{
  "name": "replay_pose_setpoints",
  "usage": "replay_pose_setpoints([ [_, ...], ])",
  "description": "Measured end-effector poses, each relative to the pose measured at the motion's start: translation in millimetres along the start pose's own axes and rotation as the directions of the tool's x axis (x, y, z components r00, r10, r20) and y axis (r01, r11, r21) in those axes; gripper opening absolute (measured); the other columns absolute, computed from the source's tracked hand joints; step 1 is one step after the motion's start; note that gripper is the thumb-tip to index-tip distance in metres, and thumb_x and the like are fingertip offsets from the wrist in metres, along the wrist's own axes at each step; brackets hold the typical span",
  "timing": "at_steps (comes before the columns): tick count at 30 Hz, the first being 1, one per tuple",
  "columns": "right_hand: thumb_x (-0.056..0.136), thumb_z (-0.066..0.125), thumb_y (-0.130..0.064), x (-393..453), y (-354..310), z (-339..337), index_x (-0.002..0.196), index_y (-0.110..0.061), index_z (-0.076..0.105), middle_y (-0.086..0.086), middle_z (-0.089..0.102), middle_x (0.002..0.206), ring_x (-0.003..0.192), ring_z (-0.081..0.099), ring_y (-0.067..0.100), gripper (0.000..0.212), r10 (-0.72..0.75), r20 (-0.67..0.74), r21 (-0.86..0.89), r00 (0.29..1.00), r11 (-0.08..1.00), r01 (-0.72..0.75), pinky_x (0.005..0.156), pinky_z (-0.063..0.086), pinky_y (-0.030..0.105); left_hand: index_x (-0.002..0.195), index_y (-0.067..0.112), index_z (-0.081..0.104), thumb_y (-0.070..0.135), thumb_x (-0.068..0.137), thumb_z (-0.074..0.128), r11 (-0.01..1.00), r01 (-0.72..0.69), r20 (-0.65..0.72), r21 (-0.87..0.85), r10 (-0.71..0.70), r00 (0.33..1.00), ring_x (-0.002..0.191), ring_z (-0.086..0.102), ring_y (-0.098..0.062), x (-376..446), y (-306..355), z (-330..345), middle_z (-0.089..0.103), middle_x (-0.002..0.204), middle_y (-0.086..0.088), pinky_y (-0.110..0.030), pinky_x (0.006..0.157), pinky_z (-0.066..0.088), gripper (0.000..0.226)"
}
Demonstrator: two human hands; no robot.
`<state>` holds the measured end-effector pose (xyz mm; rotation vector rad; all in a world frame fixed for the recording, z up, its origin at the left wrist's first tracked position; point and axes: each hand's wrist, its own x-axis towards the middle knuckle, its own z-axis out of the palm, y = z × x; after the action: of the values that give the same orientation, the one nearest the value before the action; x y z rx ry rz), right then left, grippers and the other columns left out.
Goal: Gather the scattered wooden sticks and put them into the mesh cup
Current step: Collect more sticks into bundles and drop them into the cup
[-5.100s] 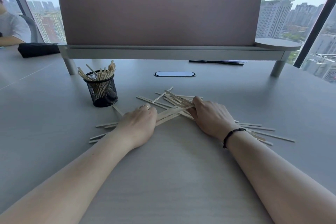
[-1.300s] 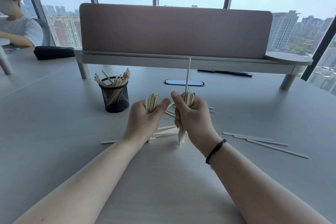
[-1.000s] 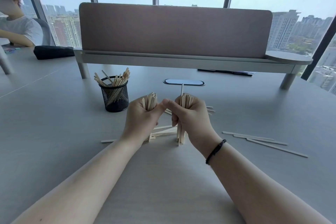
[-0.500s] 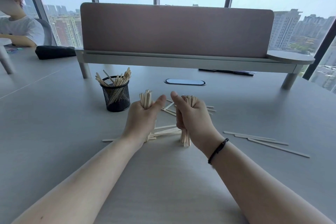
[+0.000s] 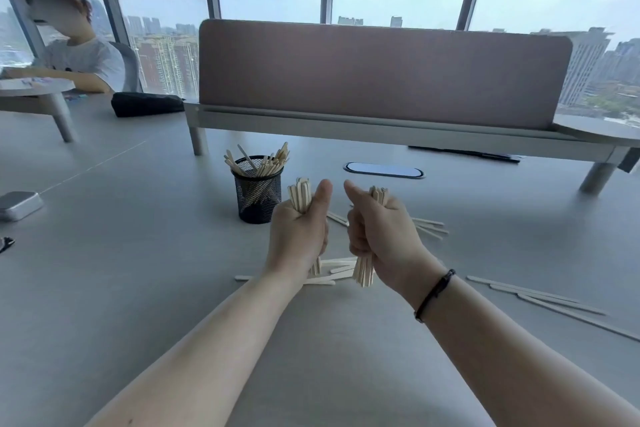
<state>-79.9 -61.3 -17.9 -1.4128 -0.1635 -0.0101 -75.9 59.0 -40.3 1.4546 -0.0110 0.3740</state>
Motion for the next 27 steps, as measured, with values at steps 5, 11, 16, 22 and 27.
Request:
replay_pose_setpoints([
  [5, 0.096, 0.06, -0.034, 30.0, -30.3, 26.4, 0.051, -0.025, 0.025, -0.004, 0.021, 0.044, 0.042, 0.014, 0.015, 0.058, 0.017, 0.014, 0.128, 1.0, 0.992, -0.019, 0.046, 0.015, 0.025, 0.061, -0.004, 0.031, 0.044, 0.082, 0.071, 0.993, 0.026, -0.08, -0.117, -0.036, 0.996, 0.052, 0.021, -0.021, 9.3, 9.0, -7.9, 0.024, 0.056, -0.01, -0.038, 0.052, 0.017, 0.066],
  [11, 0.093, 0.059, -0.049, 86.5, -61.6, 87.9, 0.053, -0.024, 0.021, -0.001, 0.017, 0.047, 0.045, 0.014, 0.018, 0.061, -0.046, -0.016, 0.243, 0.999, 0.969, 0.048, 0.046, 0.019, 0.027, 0.061, 0.016, 0.025, 0.021, 0.087, 0.07, 0.974, 0.097, -0.189, -0.204, -0.137, 0.972, 0.059, 0.015, -0.024, 31.6, 2.7, -29.5, 0.02, 0.057, -0.004, -0.036, 0.054, 0.014, 0.053],
  [16, 0.093, 0.061, -0.046, 129.2, -75.4, 134.3, 0.043, -0.022, 0.03, -0.001, 0.028, 0.042, 0.038, 0.026, 0.018, 0.064, -0.071, -0.065, 0.231, 0.995, 0.969, 0.084, 0.049, 0.031, 0.029, 0.056, 0.014, 0.03, 0.027, 0.086, 0.067, 0.969, 0.14, -0.272, -0.205, -0.194, 0.943, 0.056, 0.022, -0.02, 44.3, -7.1, -42.2, 0.024, 0.06, -0.006, -0.032, 0.051, 0.018, 0.049],
  [22, 0.092, 0.067, -0.031, 162.1, -58.8, 156.4, 0.052, -0.017, 0.036, -0.001, 0.036, 0.039, 0.036, 0.037, 0.018, 0.052, -0.11, -0.065, -0.009, 0.992, 0.994, 0.11, 0.052, 0.041, 0.03, 0.065, 0.006, 0.041, 0.02, 0.09, 0.064, 0.973, 0.116, -0.289, -0.2, -0.171, 0.942, 0.053, 0.023, -0.018, 49.7, -7.1, -44.7, 0.028, 0.06, -0.006, -0.028, 0.047, 0.021, 0.038],
  [27, 0.096, 0.06, -0.035, 174.0, -46.1, 154.5, 0.061, -0.017, 0.034, -0.001, 0.029, 0.043, 0.034, 0.029, 0.015, 0.048, -0.091, -0.123, 0.044, 0.988, 0.994, 0.097, 0.045, 0.035, 0.026, 0.066, -0.006, 0.035, 0.017, 0.091, 0.064, 0.974, 0.089, -0.301, -0.208, -0.151, 0.942, 0.057, 0.023, -0.019, 50.5, -8.3, -43.9, 0.027, 0.063, -0.007, -0.028, 0.048, 0.021, 0.044],
])
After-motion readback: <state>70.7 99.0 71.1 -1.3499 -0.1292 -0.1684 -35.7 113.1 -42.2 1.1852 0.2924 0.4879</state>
